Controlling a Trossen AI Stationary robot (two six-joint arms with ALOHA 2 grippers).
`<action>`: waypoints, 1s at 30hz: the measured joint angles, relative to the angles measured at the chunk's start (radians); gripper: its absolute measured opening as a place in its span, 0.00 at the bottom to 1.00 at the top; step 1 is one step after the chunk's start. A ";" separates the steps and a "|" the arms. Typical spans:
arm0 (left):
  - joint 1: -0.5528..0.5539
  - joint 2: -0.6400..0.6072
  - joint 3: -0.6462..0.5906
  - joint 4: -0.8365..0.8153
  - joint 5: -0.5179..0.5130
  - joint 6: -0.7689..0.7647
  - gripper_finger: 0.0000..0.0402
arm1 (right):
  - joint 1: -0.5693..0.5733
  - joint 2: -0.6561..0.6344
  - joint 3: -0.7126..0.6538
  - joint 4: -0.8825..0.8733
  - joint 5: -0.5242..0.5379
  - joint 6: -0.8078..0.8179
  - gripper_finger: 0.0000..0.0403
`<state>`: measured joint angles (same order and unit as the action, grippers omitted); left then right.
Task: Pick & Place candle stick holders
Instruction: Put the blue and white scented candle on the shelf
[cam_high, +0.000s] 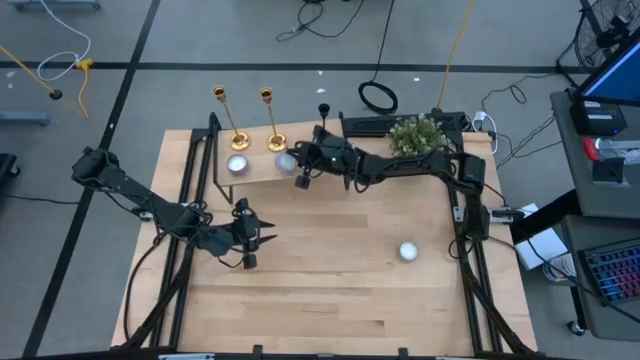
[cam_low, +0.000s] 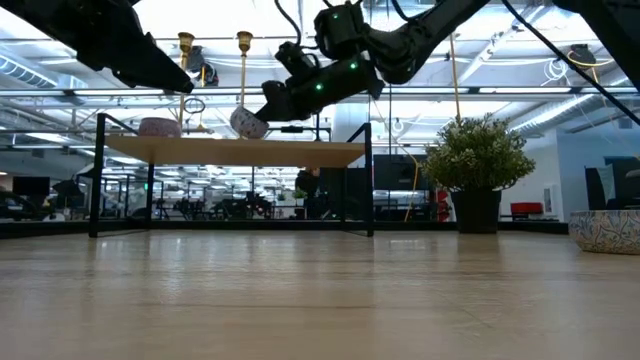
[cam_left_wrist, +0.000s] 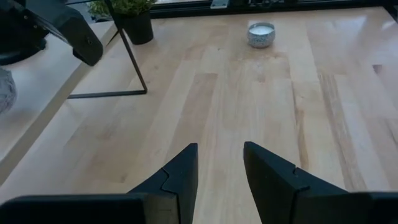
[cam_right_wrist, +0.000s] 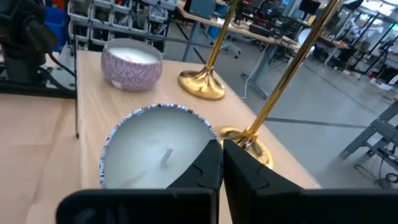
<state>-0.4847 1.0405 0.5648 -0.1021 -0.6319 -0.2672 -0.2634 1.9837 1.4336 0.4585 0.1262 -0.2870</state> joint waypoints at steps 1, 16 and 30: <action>0.000 0.000 0.000 0.000 0.003 0.000 0.34 | 0.000 0.001 0.000 -0.001 -0.001 0.008 0.00; 0.000 0.000 0.000 0.000 0.006 -0.028 0.34 | 0.003 -0.001 0.000 0.001 0.000 0.032 0.02; 0.000 0.000 0.000 -0.013 0.038 -0.026 0.34 | 0.003 -0.002 0.000 -0.050 -0.003 0.032 0.02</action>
<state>-0.4851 1.0405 0.5648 -0.1147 -0.5941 -0.2928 -0.2604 1.9820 1.4334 0.4085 0.1233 -0.2546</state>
